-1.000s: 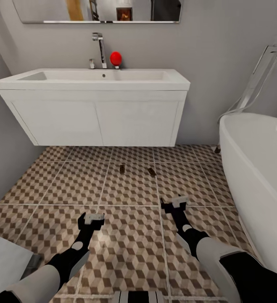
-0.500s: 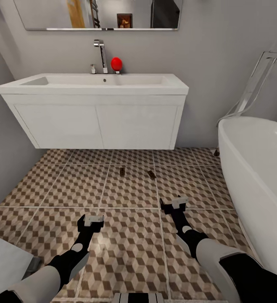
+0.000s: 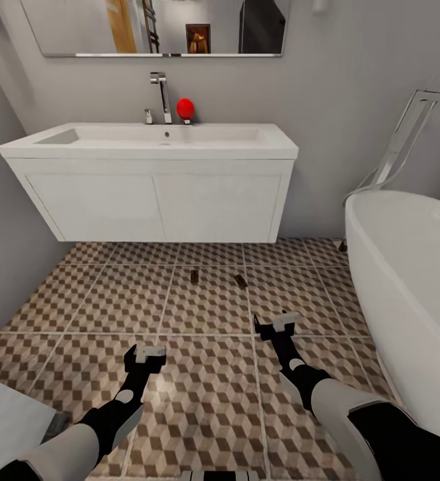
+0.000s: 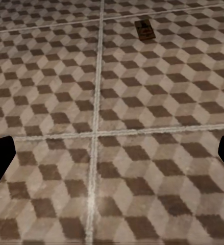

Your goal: Take the four mousetraps from the cabinet in the bathroom and place them on the bathroom floor. Make sure all four end up on the same floor surface, and ensure that at least two of them are either under or directly next to the same bathroom sink.

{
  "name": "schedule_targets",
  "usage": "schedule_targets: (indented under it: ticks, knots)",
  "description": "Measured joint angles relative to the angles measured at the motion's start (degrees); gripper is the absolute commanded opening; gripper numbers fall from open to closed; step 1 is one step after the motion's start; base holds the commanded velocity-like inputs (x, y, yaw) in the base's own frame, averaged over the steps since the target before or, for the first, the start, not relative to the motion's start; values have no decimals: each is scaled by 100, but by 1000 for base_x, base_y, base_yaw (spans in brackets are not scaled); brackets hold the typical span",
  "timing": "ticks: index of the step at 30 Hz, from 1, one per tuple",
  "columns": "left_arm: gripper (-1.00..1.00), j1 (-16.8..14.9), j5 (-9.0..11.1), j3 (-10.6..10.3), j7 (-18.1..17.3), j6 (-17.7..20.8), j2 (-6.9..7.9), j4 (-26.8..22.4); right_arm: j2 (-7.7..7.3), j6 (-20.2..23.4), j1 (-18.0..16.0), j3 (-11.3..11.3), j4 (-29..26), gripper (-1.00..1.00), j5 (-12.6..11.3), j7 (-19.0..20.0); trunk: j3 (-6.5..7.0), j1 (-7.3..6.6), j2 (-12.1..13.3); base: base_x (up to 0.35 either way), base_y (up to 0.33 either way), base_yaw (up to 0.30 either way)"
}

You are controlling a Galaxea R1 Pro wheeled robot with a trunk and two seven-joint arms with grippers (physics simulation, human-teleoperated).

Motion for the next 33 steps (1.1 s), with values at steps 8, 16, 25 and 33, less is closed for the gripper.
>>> schedule_targets:
  ticks: [8,16,25,33]
  knots:
    - [100,0,0,-2,-1,-1,-20,32,-12,4,0,-1,0,100,-1,8,144,-176,321,0,0,0]
    - [100,0,5,-2,-1,0,-26,41,-17,5,0,-2,0,100,0,9,287,-351,642,0,0,0]
    - [100,0,6,-2,-5,6,-28,72,-17,5,0,0,0,100,0,9,449,-549,1003,0,0,0]
    - [100,0,3,-2,-9,7,-91,159,-17,5,0,0,0,100,0,9,592,-725,1324,0,0,0]
